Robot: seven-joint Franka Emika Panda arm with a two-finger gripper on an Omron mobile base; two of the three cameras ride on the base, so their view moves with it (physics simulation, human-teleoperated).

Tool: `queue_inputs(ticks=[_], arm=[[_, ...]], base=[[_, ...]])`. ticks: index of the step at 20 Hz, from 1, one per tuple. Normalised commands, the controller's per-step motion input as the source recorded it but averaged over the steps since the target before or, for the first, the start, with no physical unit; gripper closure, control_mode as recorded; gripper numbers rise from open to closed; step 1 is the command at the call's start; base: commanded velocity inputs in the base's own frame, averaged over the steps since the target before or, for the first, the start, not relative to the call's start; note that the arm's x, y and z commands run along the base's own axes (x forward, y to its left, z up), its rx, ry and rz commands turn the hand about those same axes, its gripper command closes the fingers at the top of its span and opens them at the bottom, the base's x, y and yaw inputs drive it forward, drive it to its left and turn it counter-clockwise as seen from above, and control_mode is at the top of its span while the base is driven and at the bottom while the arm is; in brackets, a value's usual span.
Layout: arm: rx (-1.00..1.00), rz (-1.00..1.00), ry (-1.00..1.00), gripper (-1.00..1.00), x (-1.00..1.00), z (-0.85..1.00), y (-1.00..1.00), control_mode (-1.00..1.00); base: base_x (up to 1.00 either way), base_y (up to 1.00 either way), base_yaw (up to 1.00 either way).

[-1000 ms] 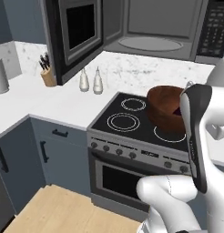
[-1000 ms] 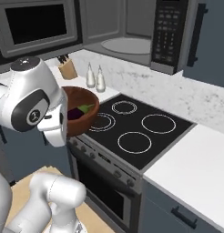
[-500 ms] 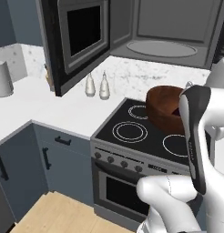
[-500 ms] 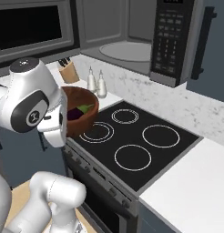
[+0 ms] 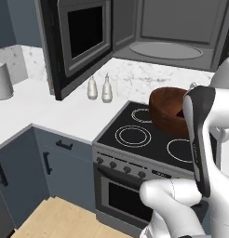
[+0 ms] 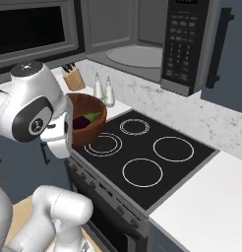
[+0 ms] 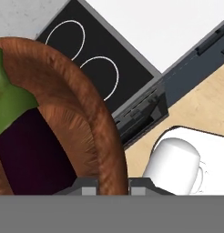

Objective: Pick the eggplant from the sink and place it in the bowl. Then pick the bowl and place it in the microwave. Then close the microwave door and press the start button.

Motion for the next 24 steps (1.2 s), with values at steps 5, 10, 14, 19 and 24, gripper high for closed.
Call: queue_inputs(ticks=[5, 10, 14, 19, 24], arm=[[0.0, 0.0, 0.0, 1.0, 0.0, 0.0, 0.0, 1.0], [0.0, 0.0, 0.0, 1.0, 0.0, 0.0, 0.0, 1.0], [0.0, 0.0, 0.0, 1.0, 0.0, 0.0, 0.0, 1.0], [0.0, 0.0, 0.0, 1.0, 0.0, 0.03, 0.0, -1.0], [0.0, 0.0, -0.07, 1.0, 0.0, 0.47, 0.0, -1.0]], base=[[0.59, 0.03, -0.07], [0.49, 0.02, -0.19], [0.27, 0.0, -0.13], [0.03, 0.0, -0.02], [0.0, 0.0, 0.0]])
